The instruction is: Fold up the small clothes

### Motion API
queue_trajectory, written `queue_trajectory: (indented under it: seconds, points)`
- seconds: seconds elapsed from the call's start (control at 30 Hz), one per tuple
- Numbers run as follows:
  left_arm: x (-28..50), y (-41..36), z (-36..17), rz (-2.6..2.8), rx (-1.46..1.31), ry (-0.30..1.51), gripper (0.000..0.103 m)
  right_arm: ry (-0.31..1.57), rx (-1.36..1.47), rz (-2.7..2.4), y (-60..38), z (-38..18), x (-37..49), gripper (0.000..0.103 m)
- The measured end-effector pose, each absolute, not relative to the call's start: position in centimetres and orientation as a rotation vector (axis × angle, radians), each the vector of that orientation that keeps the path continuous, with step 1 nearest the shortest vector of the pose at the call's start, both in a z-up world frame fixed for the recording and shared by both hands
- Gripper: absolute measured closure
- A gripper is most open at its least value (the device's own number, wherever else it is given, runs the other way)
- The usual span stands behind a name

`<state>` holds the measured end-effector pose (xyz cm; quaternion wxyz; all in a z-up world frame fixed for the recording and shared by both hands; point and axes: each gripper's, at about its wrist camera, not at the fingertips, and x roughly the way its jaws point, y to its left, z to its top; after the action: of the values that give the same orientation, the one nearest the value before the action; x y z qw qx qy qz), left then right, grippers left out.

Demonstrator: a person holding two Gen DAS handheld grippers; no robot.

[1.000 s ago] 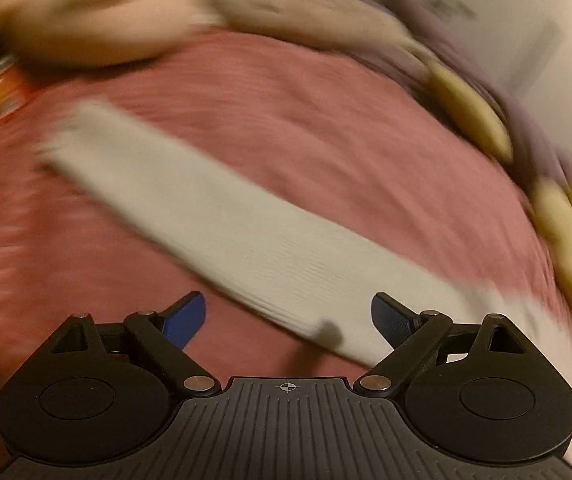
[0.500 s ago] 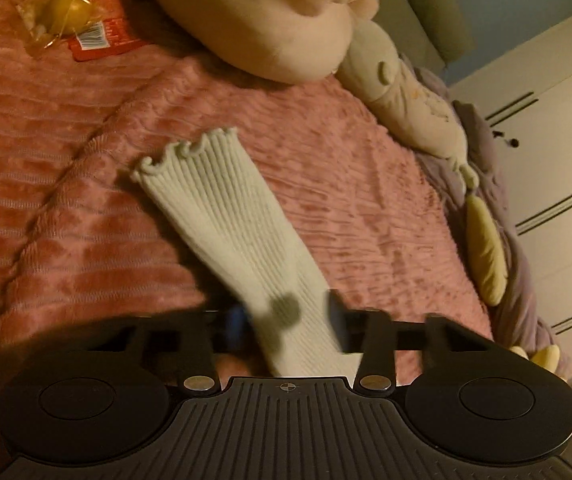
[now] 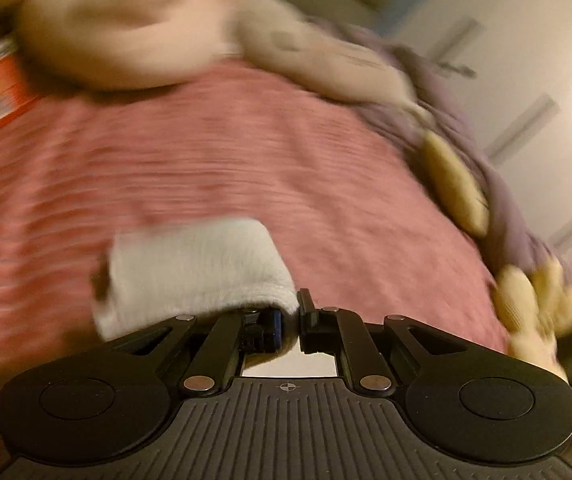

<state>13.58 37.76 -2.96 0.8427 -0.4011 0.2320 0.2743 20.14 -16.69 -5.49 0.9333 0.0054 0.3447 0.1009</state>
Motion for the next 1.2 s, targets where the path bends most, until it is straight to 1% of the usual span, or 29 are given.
queue_trajectory:
  seconds: [0.1, 0.23, 0.33, 0.43, 0.47, 0.5, 0.57, 0.6, 0.63, 0.67, 0.7, 0.77, 1.0, 1.07, 1.1, 1.13, 1.2]
  points:
    - [16.9, 33.1, -0.2, 0.431, -0.73, 0.514, 0.094, 0.695, 0.028, 0.205, -17.2, -5.3, 20.0, 0.062]
    - [21.6, 24.1, 2.4, 0.202, -0.558, 0.552, 0.094, 0.676, 0.053, 0.197, -18.0, -4.9, 19.8, 0.062]
    - [24.7, 16.2, 2.4, 0.042, -0.412, 0.604, 0.093, 0.663, 0.073, 0.191, -18.8, -4.7, 19.7, 0.062]
    - [27.0, 9.1, 0.7, -0.069, -0.279, 0.679, 0.091, 0.658, 0.095, 0.182, -19.5, -4.6, 19.7, 0.062]
    - [27.6, 6.9, -0.3, -0.097, -0.228, 0.71, 0.084, 0.657, 0.103, 0.181, -19.8, -4.6, 19.7, 0.062]
    - [27.7, 5.2, -1.3, -0.116, -0.184, 0.741, 0.068, 0.657, 0.108, 0.179, -20.1, -4.6, 19.7, 0.062]
    - [27.2, 3.1, -2.7, -0.132, -0.119, 0.767, 0.047, 0.661, 0.11, 0.179, -20.5, -4.7, 19.8, 0.062]
    - [26.5, 2.5, -3.3, -0.142, -0.101, 0.764, 0.045, 0.664, 0.11, 0.182, -20.7, -4.7, 19.8, 0.062]
    - [25.9, 2.2, -3.5, -0.148, -0.091, 0.764, 0.045, 0.662, 0.108, 0.188, -20.8, -4.6, 19.9, 0.062]
    - [25.2, 2.3, -3.6, -0.144, -0.092, 0.764, 0.042, 0.66, 0.106, 0.195, -21.0, -4.5, 19.9, 0.062]
    - [24.3, 2.7, -3.6, -0.133, -0.1, 0.761, 0.037, 0.66, 0.102, 0.209, -21.0, -4.4, 20.1, 0.062]
    - [22.4, 4.1, -3.4, -0.094, -0.118, 0.74, 0.031, 0.655, 0.097, 0.242, -20.8, -4.2, 20.6, 0.062]
    - [19.4, 10.6, -2.8, 0.139, -0.139, 0.73, 0.028, 0.672, 0.05, 0.461, -14.4, -2.6, 24.3, 0.062]
    - [18.7, 12.2, -2.8, 0.176, -0.182, 0.727, 0.027, 0.648, 0.0, 0.523, -11.1, -2.2, 24.5, 0.055]
    - [18.5, 12.8, -2.8, 0.188, -0.201, 0.728, 0.025, 0.633, -0.037, 0.552, -9.3, -2.2, 24.4, 0.046]
    - [18.3, 13.4, -2.9, 0.201, -0.215, 0.73, 0.025, 0.62, -0.072, 0.581, -7.6, -2.2, 24.3, 0.041]
    - [18.2, 14.2, -3.2, 0.214, -0.221, 0.743, 0.025, 0.603, -0.153, 0.626, -4.1, -2.5, 24.3, 0.041]
